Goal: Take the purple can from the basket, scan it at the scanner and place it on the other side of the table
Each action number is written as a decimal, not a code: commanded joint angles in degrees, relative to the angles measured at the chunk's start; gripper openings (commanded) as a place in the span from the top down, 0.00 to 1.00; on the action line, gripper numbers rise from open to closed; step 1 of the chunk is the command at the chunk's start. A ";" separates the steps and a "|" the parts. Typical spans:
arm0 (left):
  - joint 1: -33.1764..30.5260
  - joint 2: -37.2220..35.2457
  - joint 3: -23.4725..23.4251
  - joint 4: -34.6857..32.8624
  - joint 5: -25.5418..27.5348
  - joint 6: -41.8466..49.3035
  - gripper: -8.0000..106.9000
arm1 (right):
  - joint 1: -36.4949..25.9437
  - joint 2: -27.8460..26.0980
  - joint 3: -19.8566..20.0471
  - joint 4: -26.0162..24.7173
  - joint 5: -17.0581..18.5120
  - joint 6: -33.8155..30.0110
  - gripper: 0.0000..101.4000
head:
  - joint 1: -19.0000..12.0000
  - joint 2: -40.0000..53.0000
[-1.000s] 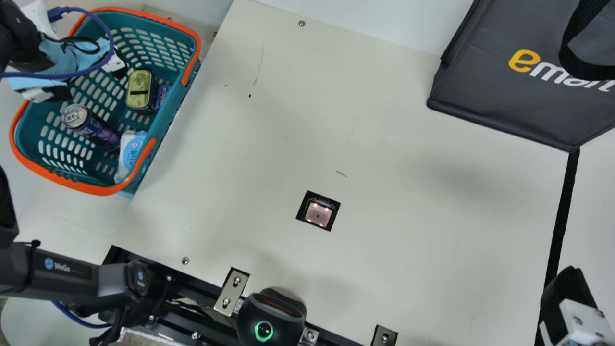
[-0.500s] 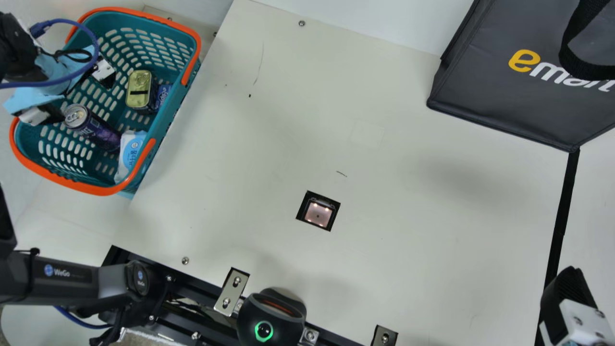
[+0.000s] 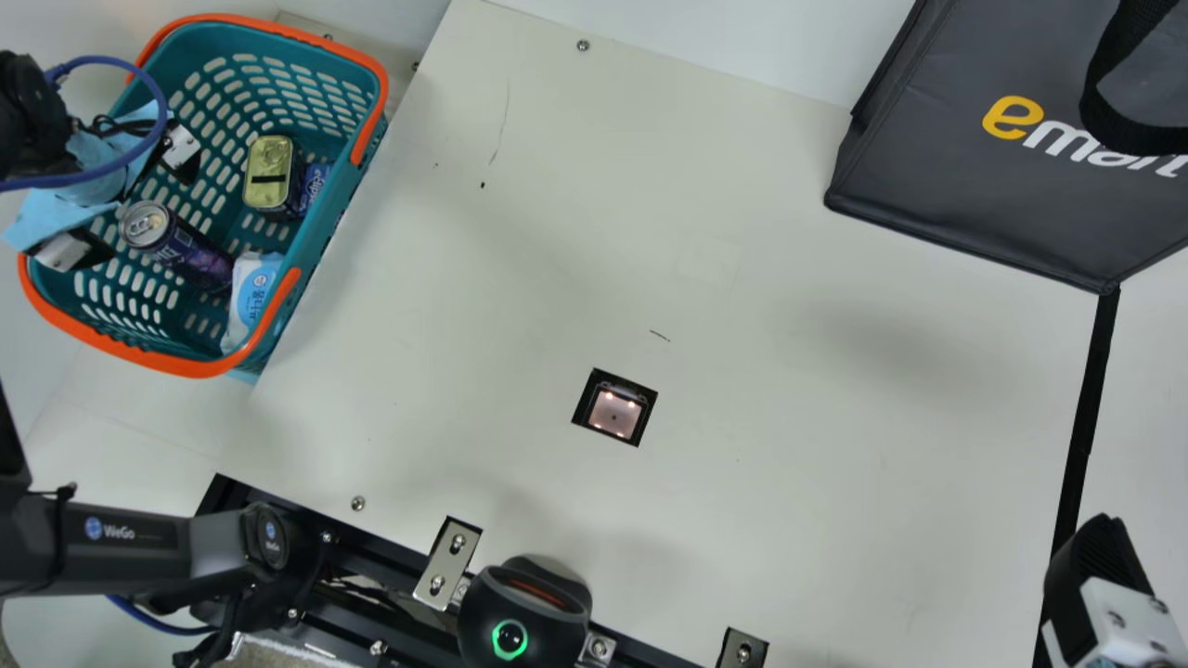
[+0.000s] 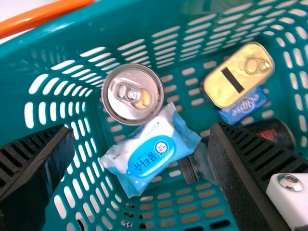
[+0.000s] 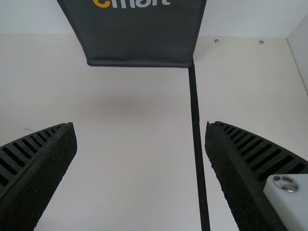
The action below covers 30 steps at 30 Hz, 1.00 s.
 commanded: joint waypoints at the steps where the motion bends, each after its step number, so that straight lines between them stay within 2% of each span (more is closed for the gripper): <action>1: 0.24 0.41 0.56 0.64 -1.15 -1.46 0.15 | 0.00 0.00 0.00 0.00 0.00 0.00 0.06 | -1.66 0.14; 17: 0.81 5.40 3.20 5.86 -9.10 -8.97 0.15 | 0.00 0.00 0.00 0.00 -0.05 0.00 0.06 | -1.66 0.14; 30: 0.74 9.88 3.09 8.13 -11.83 -11.59 0.15 | 0.00 0.00 0.00 0.00 -0.05 0.00 0.06 | -1.66 0.14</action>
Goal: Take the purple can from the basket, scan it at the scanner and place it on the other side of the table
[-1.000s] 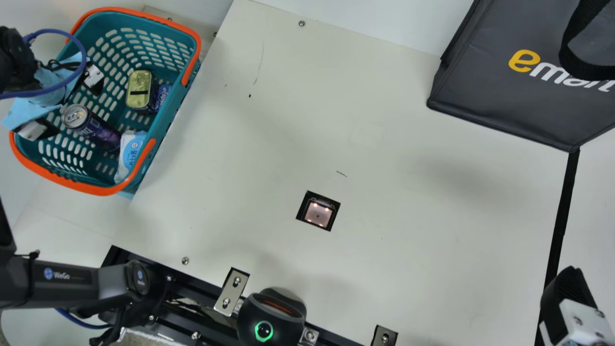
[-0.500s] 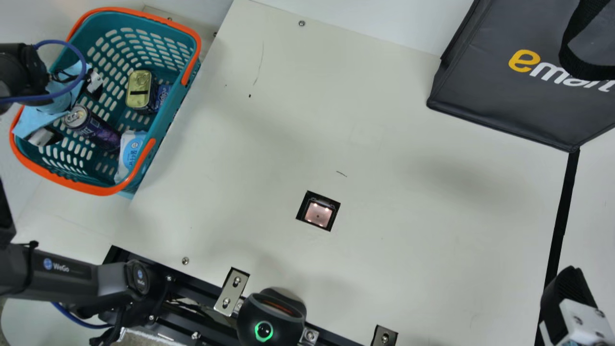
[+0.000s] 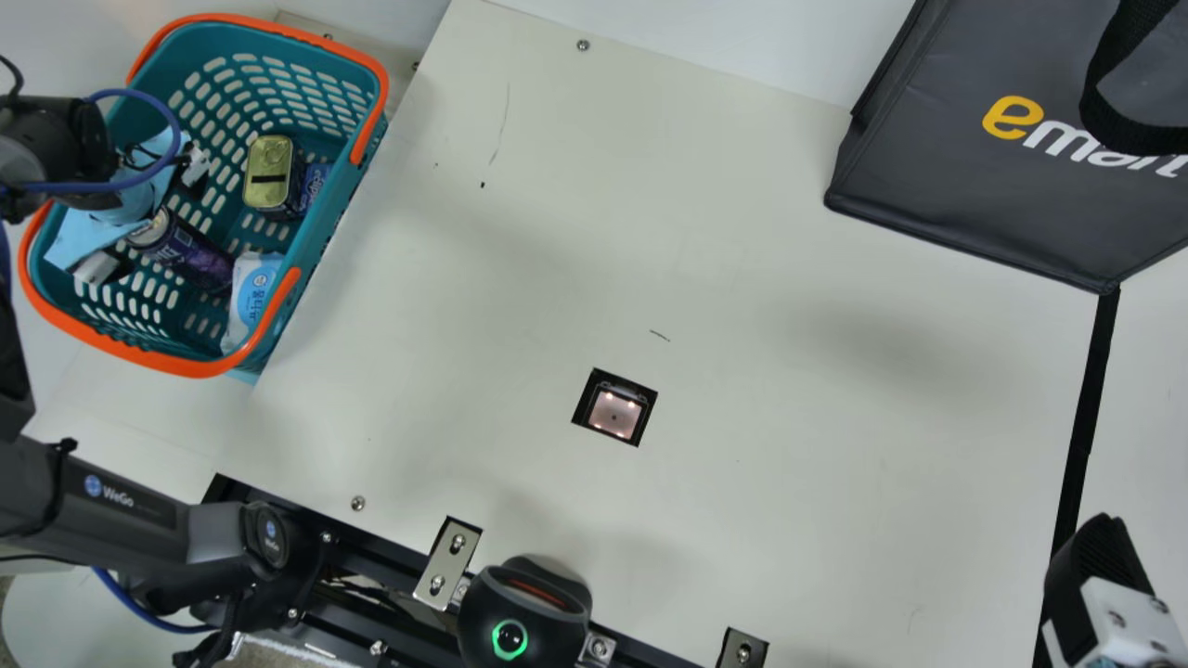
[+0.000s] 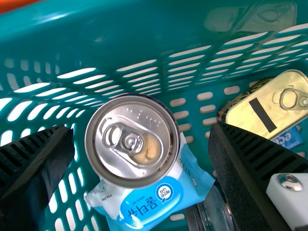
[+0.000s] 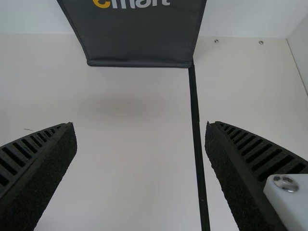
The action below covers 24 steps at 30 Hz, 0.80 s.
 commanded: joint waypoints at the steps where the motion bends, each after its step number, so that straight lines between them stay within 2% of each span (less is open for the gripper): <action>1: -0.08 0.46 -0.06 0.22 -0.11 -0.28 0.15 | 0.00 0.00 0.00 0.00 0.00 0.00 0.06 | -1.66 0.14; 7: -0.17 1.64 -0.29 0.43 -0.38 -0.86 0.15 | 0.00 0.00 0.00 0.00 0.00 0.00 0.06 | -1.66 0.14; 21: -0.06 0.03 -1.21 -0.34 0.76 0.45 0.96 | 0.00 0.00 0.00 0.00 0.05 0.00 0.06 | -1.66 0.14; 22: -0.12 -0.67 -1.30 -0.43 1.06 0.62 1.00 | 0.00 0.00 0.00 0.00 0.05 0.00 0.06 | -1.66 0.14; 24: -0.35 -2.24 -1.41 -0.66 1.57 0.99 1.00 | 0.00 0.00 0.00 0.00 0.05 0.00 0.06 | -1.66 0.14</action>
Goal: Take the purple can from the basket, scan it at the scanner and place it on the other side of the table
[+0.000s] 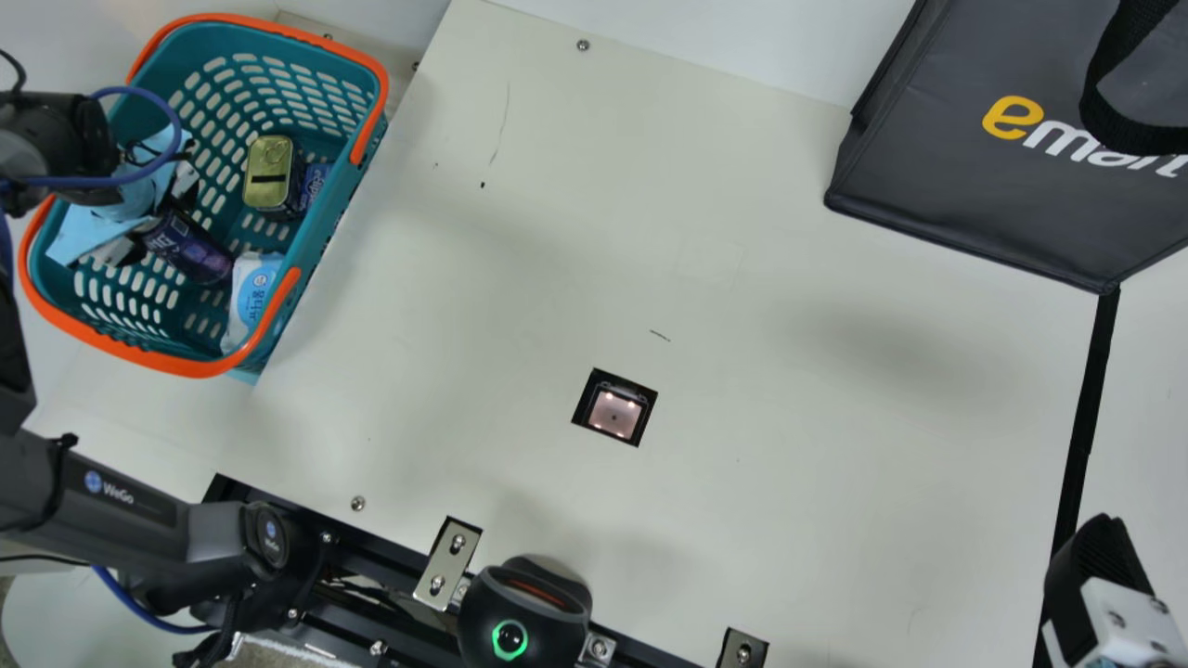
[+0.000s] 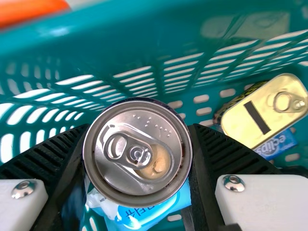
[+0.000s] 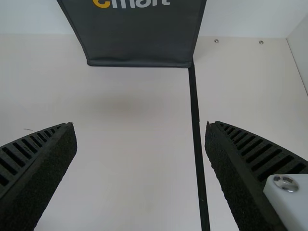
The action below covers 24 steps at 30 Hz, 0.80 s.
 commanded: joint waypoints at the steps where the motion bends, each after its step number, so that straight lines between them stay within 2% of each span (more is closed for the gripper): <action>1: -0.29 -1.86 -0.05 -0.36 0.47 0.34 1.00 | 0.00 0.00 0.00 0.00 0.00 0.00 0.06 | -1.66 0.23; 16: -2.97 -16.95 -1.90 -6.65 5.66 8.72 1.00 | 0.00 0.00 0.00 0.00 0.00 0.00 0.06 | -1.66 0.23; 24: -6.75 -25.02 -3.76 -6.94 5.95 15.74 1.00 | 0.00 0.00 0.00 0.00 0.00 0.00 0.06 | -1.66 0.23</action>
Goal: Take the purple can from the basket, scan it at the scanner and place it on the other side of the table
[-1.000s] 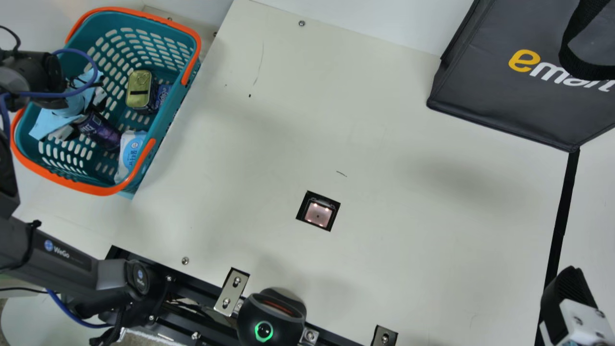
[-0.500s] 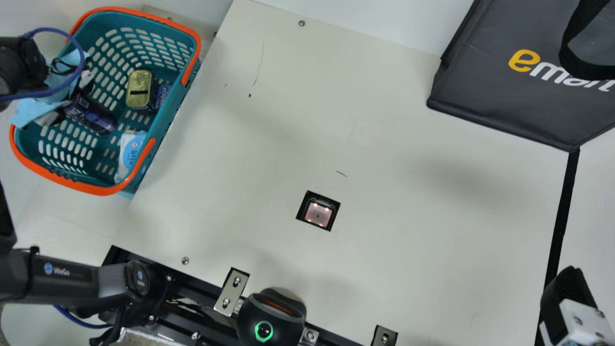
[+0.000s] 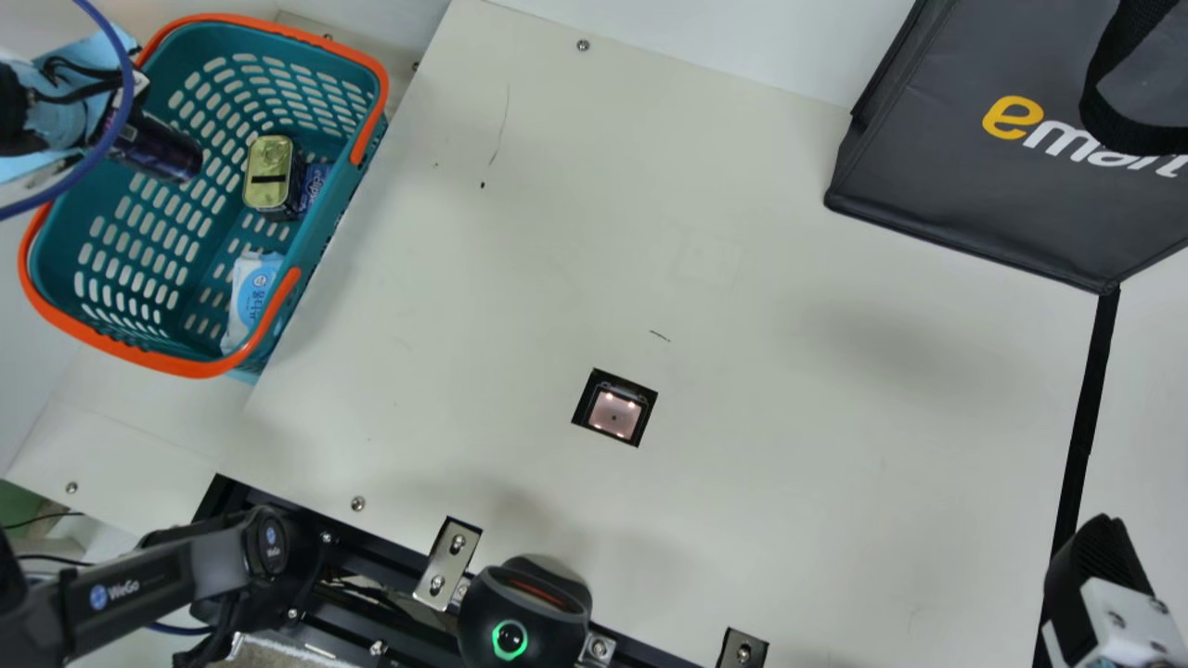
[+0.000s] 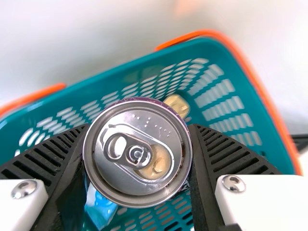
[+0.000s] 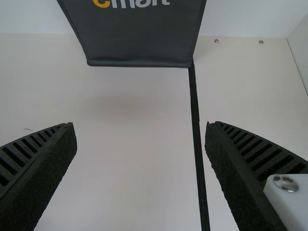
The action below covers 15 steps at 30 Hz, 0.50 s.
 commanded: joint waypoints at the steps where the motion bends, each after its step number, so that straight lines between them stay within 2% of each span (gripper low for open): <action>1: -1.47 -2.64 -0.24 0.41 -0.34 2.28 1.00 | 0.00 0.00 0.00 0.00 0.00 0.00 0.06 | -1.66 0.14; 15: -15.71 -12.31 -1.14 -1.71 0.25 13.15 1.00 | 0.00 0.00 0.00 0.00 -0.05 0.00 0.06 | -1.66 0.14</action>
